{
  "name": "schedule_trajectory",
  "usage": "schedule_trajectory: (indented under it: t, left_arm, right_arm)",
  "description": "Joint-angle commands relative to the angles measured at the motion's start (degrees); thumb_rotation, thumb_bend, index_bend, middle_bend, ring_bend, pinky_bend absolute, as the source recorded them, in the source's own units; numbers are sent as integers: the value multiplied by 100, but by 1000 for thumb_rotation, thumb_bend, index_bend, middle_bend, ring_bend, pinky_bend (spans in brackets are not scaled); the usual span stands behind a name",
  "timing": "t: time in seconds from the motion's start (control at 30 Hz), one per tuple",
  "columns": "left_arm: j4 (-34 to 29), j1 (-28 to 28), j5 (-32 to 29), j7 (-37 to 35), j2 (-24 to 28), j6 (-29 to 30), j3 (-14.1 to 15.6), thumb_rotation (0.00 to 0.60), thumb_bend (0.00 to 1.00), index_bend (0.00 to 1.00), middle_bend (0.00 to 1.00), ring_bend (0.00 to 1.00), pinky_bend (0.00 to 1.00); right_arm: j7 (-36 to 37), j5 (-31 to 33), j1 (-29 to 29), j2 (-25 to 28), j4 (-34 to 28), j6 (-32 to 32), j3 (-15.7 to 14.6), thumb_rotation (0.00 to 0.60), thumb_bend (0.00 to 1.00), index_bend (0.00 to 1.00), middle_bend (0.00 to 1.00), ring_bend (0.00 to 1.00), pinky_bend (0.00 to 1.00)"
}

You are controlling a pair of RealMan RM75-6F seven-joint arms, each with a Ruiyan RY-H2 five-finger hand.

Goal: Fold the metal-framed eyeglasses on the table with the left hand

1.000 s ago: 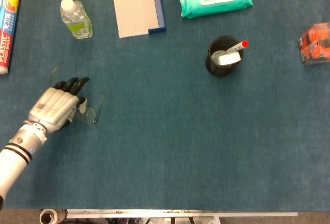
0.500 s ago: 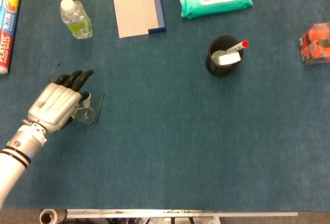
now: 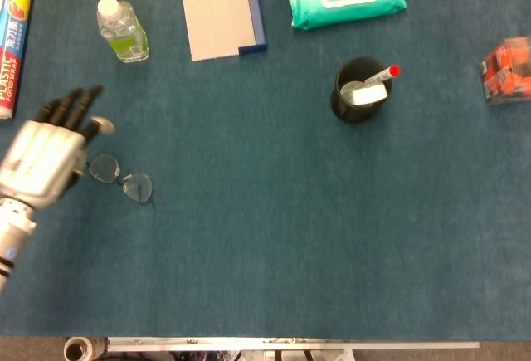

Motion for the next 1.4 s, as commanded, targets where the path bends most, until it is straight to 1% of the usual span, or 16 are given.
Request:
schedule_trajectory:
  t: [0.03,0.23,0.33,0.43,0.6,0.77,1.03,1.2,1.4]
  left_arm:
    - [239,163,-31,-228,1,234,-110,600,719,189,0,0,134]
    - [679,296,-195,-533,-86,423,-268,600,476,168,0,0,135]
    - [893,341,-286,-691,-148,461,-343,600,389,159,0,0,135]
    - [1117,364,-383,-844,-215,469,-429,600,359,154,0,0,135]
    - [1513,356,-545,-1159,-340,394,-584,600,337,153,0,0,135]
    - [1926,326,-638,-1396,-463,294,-693,600,286,153,0,0,135]
    - [2669,240,-742,-1859,-755,-3,-808,600,141,153,0,0,135]
    - [3086,161,-747,-2092,-1017,-137,-879,600,129,153,0,0,135]
    - [3412,68,-709,-2324,-1253,-291,-924,600,124,153,0,0,135]
  right_arm:
    - [-11,2,0,-5,2,-1,1,600,540,590,526,359,357]
    - [-41,17,6,-21,15,-18,2,600,539,590,526,359,357]
    - [-52,31,10,-30,25,-32,4,600,539,590,526,359,357]
    - [-62,37,15,-38,35,-46,2,600,539,589,526,359,356]
    - [-79,43,15,-43,35,-39,9,600,539,590,527,359,357]
    - [-73,49,13,-42,42,-42,10,600,539,590,526,359,356]
    - [-71,70,17,-50,57,-59,14,600,539,589,527,359,356]
    - [-80,86,28,-62,70,-92,10,600,539,590,527,359,356]
    - [-78,111,29,-68,87,-96,21,600,539,590,527,359,357]
